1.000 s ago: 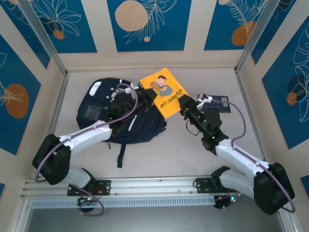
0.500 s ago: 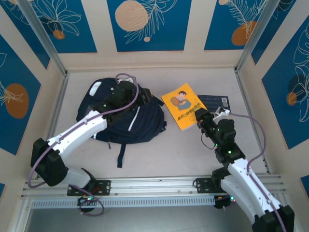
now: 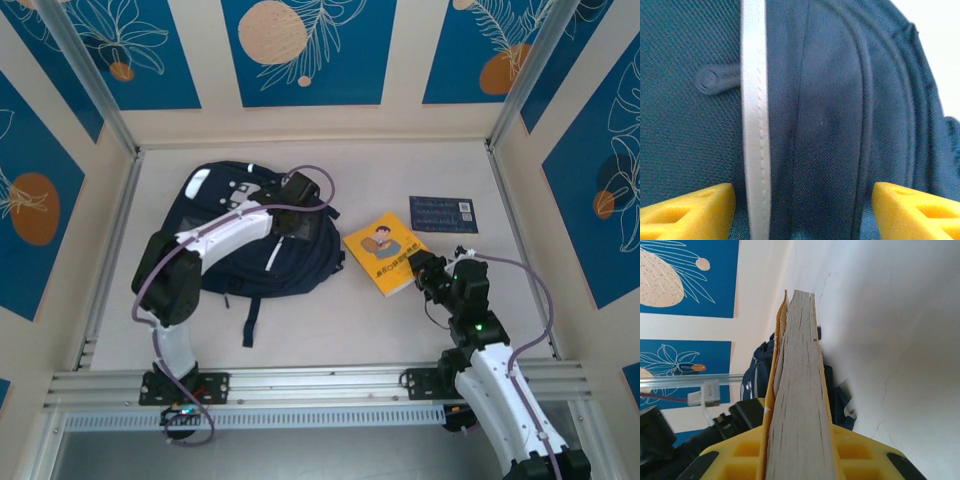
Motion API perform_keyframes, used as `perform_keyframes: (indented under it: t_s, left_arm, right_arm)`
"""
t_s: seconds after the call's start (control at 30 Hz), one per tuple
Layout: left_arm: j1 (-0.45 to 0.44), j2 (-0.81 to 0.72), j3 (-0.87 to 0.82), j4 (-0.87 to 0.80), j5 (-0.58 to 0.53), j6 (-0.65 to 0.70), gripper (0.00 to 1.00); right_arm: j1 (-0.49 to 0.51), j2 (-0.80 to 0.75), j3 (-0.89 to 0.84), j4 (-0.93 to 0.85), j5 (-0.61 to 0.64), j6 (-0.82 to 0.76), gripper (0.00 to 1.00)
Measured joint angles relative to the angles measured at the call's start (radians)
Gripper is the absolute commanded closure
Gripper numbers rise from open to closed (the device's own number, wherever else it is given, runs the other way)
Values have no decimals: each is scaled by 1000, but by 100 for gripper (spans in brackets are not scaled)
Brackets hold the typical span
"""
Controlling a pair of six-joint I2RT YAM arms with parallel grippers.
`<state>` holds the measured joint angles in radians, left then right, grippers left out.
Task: Pack the student bag
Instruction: Open the student bag at the center of the table.
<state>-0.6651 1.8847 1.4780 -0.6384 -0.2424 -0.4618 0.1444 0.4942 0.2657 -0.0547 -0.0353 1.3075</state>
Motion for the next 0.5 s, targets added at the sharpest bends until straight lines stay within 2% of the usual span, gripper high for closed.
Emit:
perform_keyframes:
  t_s: [0.03, 0.1, 0.23, 0.3, 0.5]
  left_arm:
    - [0, 12, 3, -6, 8, 3, 35]
    - [0, 31, 8, -13, 19, 10, 48]
    - [1, 36, 10, -17, 28, 31, 88]
    - [2, 35, 10, -13, 40, 41, 100]
    - [8, -21, 24, -57, 92, 92, 100]
  right_arm:
    - [-5, 1, -1, 0, -7, 0, 100]
    - [-15, 2, -5, 1, -25, 0, 100]
    - [-28, 1, -13, 1, -47, 0, 100]
    - [-29, 1, -14, 1, -53, -2, 100]
    - [-29, 4, 16, -46, -82, -69, 100]
